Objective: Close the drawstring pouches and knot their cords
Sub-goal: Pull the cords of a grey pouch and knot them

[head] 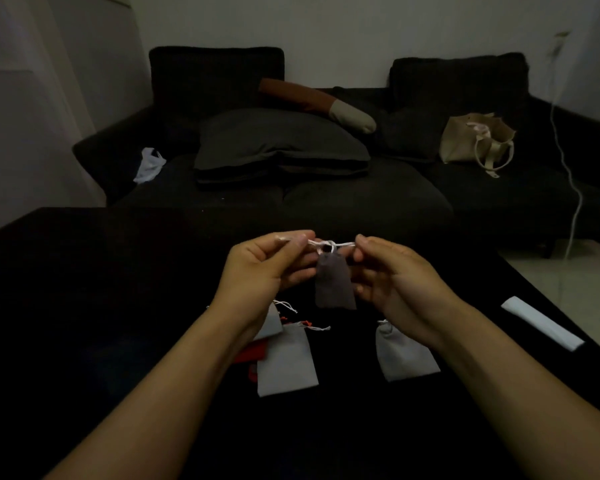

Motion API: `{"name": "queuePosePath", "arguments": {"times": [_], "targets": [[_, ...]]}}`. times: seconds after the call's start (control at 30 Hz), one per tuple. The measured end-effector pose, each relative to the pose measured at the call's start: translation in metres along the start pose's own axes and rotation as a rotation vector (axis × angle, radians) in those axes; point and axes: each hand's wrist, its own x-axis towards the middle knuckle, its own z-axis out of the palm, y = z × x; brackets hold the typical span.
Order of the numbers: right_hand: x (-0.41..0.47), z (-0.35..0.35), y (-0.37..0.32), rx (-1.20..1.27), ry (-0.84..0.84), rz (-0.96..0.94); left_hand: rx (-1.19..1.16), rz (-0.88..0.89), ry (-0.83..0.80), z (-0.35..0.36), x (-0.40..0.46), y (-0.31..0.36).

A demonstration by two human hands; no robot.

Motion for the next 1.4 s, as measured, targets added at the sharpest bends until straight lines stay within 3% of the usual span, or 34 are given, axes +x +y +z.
{"name": "queuePosePath", "arguments": {"times": [0.13,0.2,0.43,0.57,0.73,0.9,1.07,1.23,1.4], "targets": [[-0.005,0.008,-0.002,0.596,-0.093,0.065,-0.364,-0.201,-0.010,0.007,-0.001,0.004],[-0.005,0.013,0.000,0.689,-0.122,0.056,-0.520,-0.262,-0.026,0.012,-0.004,0.005],[0.001,0.010,-0.006,0.472,0.032,0.042,-0.375,-0.232,0.016,0.013,0.001,0.001],[-0.002,0.009,-0.002,0.231,0.090,-0.044,-0.304,-0.247,-0.002,0.012,0.000,-0.004],[-0.004,0.005,-0.004,0.245,0.061,-0.047,-0.277,-0.216,-0.014,0.011,0.000,0.004],[-0.007,0.008,0.004,-0.048,0.034,-0.087,0.131,-0.088,-0.051,0.005,-0.002,0.001],[-0.011,-0.009,-0.002,-0.727,-0.006,-0.205,0.791,0.224,-0.150,-0.003,-0.008,-0.014],[-0.009,-0.013,0.000,-1.290,-0.029,-0.210,0.997,0.280,-0.239,-0.003,-0.008,-0.018],[-0.007,-0.012,0.000,-1.333,-0.064,-0.148,1.230,0.272,-0.273,-0.008,-0.004,-0.021]]}}
